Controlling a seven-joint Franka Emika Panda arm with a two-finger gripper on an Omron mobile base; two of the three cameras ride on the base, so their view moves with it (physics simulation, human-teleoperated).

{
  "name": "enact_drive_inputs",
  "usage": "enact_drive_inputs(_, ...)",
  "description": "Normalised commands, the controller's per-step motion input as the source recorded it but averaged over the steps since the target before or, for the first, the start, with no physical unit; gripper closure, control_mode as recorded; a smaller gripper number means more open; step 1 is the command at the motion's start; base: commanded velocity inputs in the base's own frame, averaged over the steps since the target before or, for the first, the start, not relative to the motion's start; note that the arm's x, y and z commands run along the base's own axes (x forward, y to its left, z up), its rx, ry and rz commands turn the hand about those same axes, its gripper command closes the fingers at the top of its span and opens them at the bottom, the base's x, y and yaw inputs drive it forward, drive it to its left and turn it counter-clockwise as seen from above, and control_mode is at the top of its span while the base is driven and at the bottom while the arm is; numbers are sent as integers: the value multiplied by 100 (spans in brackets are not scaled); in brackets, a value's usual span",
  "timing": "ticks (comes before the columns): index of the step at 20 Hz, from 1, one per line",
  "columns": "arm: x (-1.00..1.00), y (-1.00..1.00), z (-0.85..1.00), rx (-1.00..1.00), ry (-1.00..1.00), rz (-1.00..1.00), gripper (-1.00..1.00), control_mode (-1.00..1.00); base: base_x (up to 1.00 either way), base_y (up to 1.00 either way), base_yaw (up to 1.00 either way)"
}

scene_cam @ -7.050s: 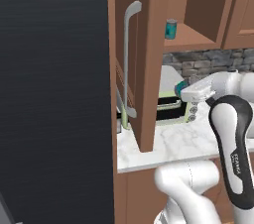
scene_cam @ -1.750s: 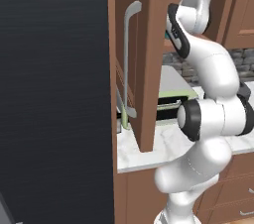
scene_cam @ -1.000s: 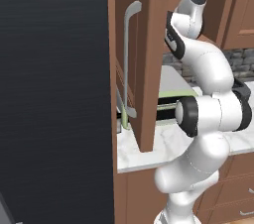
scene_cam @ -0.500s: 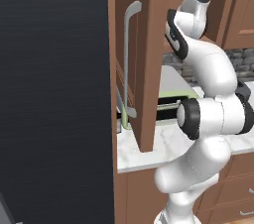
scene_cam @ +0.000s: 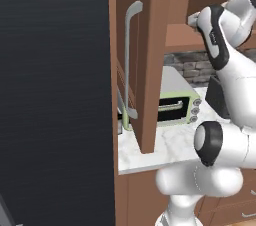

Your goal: Restock the canned food cabinet by taking the new fresh canned food from the counter and placing it in the cabinet. Then, take the old canned food from the cabinet and place it on the counter.

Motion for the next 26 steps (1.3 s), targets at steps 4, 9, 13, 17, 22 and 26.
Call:
enact_drive_inputs(4,-100,-49,10,1,-14,14,100,-100,0,0,0)
enact_drive_inputs(9,-100,-31,-5,-1,-4,23,100,-100,0,0,0)
enact_drive_inputs(13,-100,-55,-81,-11,7,31,100,-100,0,0,0)
enact_drive_inputs(17,-47,-89,-100,-13,36,39,100,-100,0,0,0)
enact_drive_inputs(22,10,-79,-100,-7,48,46,100,-100,0,0,0)
enact_drive_inputs(26,8,-12,-100,1,33,37,100,-100,0,0,0)
